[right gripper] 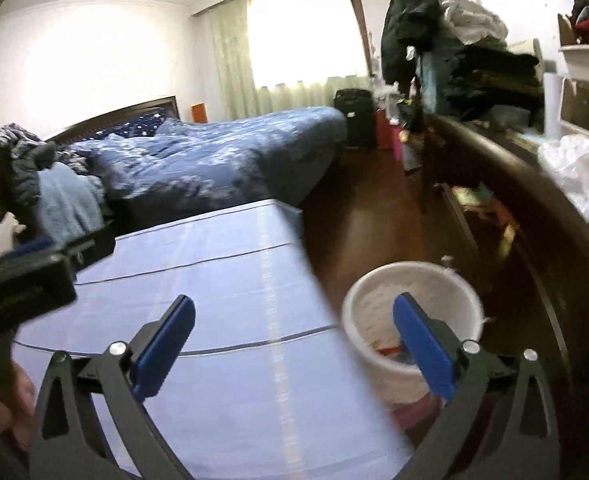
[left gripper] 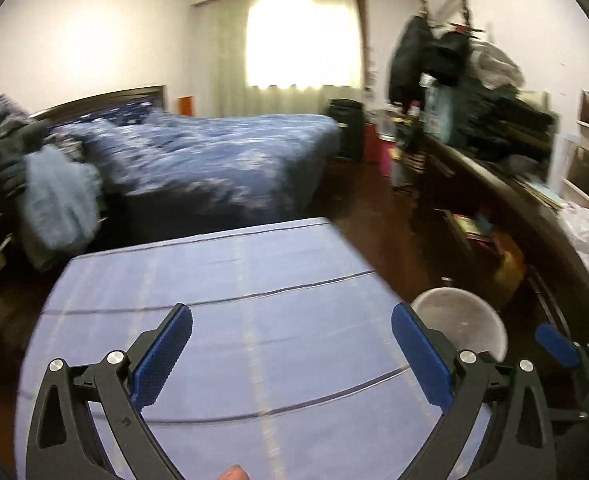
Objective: Collect trash
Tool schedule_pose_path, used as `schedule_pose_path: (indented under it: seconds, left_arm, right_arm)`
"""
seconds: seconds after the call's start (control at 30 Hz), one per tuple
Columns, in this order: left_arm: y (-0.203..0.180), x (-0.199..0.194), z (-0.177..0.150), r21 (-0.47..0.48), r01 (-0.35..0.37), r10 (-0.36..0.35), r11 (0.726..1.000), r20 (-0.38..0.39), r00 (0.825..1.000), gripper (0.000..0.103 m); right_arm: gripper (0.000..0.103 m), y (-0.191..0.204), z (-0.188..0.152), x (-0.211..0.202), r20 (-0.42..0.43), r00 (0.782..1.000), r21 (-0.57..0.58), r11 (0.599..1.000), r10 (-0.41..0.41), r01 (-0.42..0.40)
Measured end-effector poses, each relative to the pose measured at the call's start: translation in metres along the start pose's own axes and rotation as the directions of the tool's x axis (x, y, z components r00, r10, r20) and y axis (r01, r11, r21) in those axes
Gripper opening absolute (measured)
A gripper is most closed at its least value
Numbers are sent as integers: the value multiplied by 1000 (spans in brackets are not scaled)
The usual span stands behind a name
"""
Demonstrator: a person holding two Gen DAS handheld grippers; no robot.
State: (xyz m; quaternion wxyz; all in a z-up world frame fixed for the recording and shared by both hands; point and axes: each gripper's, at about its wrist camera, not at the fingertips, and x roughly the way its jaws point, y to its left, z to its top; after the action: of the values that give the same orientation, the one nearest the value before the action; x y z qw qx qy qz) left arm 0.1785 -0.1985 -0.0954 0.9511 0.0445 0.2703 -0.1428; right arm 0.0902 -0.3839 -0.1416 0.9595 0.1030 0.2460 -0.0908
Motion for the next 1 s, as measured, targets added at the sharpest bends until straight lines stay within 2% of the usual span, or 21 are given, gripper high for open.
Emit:
schedule_pose_path:
  seconds: [0.13,0.27,0.33,0.53,0.77,1.0]
  left_arm:
    - [41,-14,-18,-34,-121,120,992,-24,992,99]
    - [84,-36,-37,-62,-251,249,966,-38,968,99]
    - [102,-48,-45,-83,-281,278,956,-44,960,99]
    - [136,-94,-65,-174,-322,316,931,-63,947,99]
    - [126,-157,-76,-172,-357,365,918,18,931,99]
    - [121,-171,-71,-193,-331,345,924,42,938,99]
  right_arm:
    - [100,35,-2,-8,-24,999,15,999,42,-42]
    - [100,59,-8,-15,-43,996,36,996,78,-76]
    - [100,73,-14,-21,-58,992,53,993,109,-106]
    - [100,116,-30,-59,-29,997,-27,997,65,-66]
    - [100,143,-42,-107,73,997,-135,991,27,-17]
    - [100,139,-40,-115,61,997,-139,989,48,-39]
